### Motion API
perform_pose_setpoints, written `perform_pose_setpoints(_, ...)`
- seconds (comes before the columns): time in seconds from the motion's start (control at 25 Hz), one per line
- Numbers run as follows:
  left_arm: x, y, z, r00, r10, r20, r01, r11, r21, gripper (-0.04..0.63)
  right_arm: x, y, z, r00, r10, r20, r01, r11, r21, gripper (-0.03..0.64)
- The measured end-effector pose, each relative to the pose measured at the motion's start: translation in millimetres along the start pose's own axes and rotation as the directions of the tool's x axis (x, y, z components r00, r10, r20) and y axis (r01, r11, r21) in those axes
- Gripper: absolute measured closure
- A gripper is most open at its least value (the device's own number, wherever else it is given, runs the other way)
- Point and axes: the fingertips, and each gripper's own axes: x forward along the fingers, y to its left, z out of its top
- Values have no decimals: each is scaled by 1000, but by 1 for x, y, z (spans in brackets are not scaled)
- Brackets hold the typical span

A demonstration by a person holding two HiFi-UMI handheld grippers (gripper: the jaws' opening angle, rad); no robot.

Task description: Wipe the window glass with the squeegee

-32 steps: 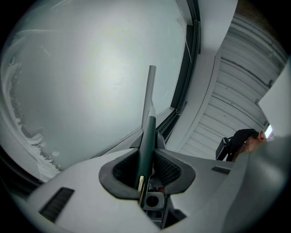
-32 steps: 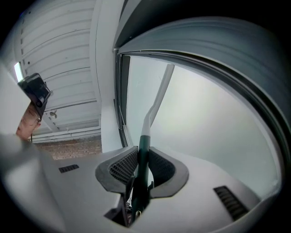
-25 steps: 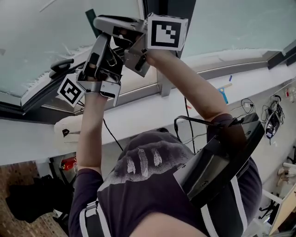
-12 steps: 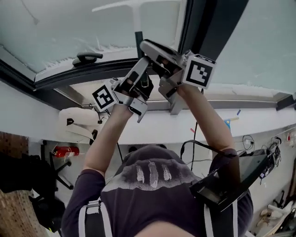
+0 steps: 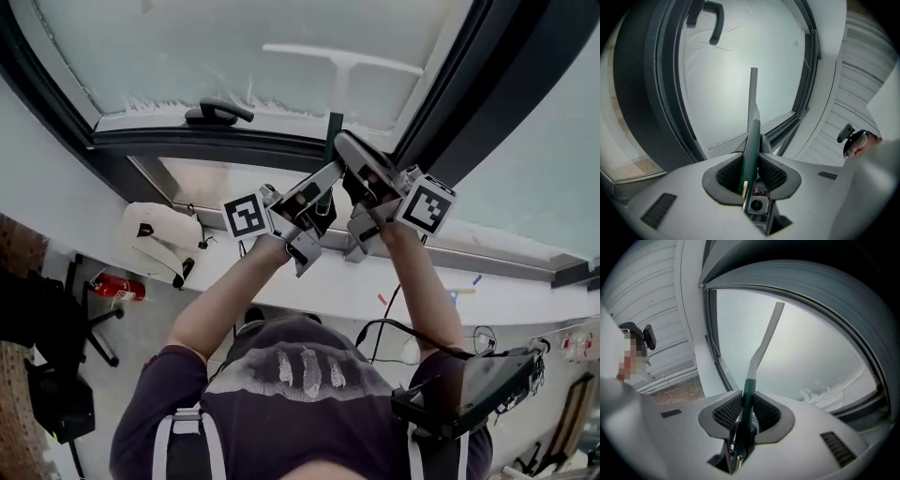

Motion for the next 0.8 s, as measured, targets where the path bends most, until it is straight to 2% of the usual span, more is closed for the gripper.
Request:
perform_pose_setpoints(0.44, -19, 8, -9, 999, 48, -1, -48, 998, -30, 497, -6, -5, -23, 1000, -21, -11, 21, 999, 29, 540)
perform_pose_setpoints(0.68, -25, -11, -15, 999, 18, -33, -17, 999, 45, 499, 0, 21, -28, 999, 37, -36, -38, 999, -35, 540)
perform_pose_setpoints(0.8, -26, -17, -18, 994, 52, -97, -38, 988, 149, 499, 5, 36, -30, 994, 74, -80, -82, 992, -93, 540)
